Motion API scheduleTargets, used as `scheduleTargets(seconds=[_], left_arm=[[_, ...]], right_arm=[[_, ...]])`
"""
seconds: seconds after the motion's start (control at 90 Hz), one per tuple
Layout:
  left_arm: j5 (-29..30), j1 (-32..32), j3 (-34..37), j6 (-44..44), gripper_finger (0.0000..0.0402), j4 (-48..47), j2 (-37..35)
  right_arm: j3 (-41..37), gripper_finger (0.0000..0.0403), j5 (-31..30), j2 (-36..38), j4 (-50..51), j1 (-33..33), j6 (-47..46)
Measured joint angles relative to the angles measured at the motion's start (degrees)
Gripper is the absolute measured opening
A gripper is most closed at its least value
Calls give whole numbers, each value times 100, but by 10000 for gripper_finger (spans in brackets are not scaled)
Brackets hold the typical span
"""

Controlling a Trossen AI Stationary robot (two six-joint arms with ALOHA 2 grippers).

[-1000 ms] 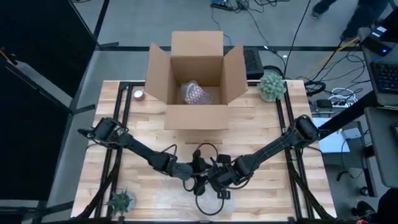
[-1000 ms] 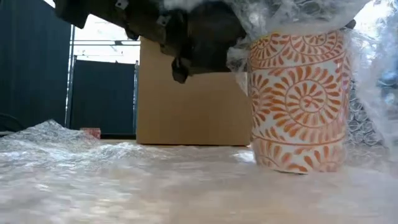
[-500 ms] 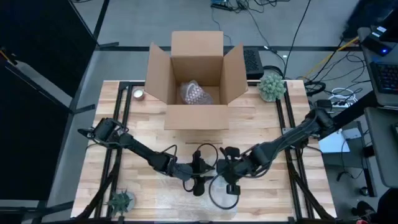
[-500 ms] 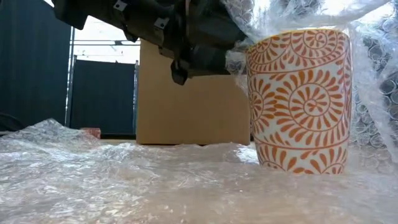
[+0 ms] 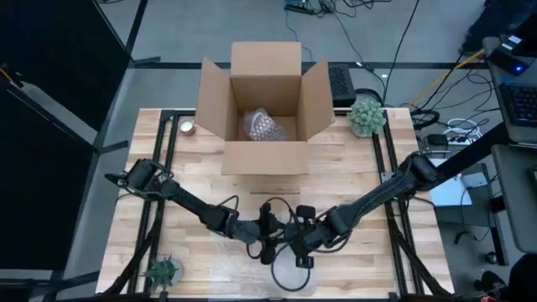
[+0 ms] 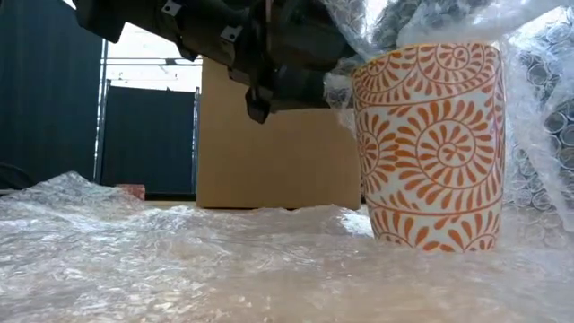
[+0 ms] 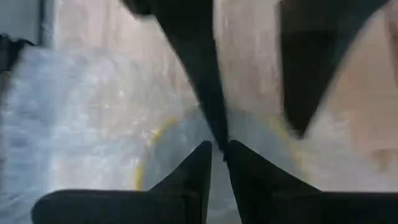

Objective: Wrap mug
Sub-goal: Wrap the yellow mug with the bubble wrap

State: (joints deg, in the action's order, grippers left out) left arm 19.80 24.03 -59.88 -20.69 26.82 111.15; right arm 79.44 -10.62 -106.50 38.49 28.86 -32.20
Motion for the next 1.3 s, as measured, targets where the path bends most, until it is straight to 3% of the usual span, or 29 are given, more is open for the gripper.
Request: scheduleTargets(seconds=[0.356, 0.711, 0.856, 1.111, 1.3], left_arm=[[-23, -2, 4, 4, 164, 78, 11], [-23, -2, 4, 9, 164, 93, 11], [-21, -2, 4, 9, 164, 94, 11], [-21, -2, 4, 7, 164, 96, 11], [-18, -2, 4, 4, 164, 97, 11]], right_arm=[[34, 40, -7, -551, -21, -40, -4], [-20, 41, 55, 863, 572, 27, -29], [-19, 41, 31, 1213, 264, 248, -105], [-11, 40, 65, 715, -1103, 681, 340], [-13, 41, 6, 292, -908, 470, 459]])
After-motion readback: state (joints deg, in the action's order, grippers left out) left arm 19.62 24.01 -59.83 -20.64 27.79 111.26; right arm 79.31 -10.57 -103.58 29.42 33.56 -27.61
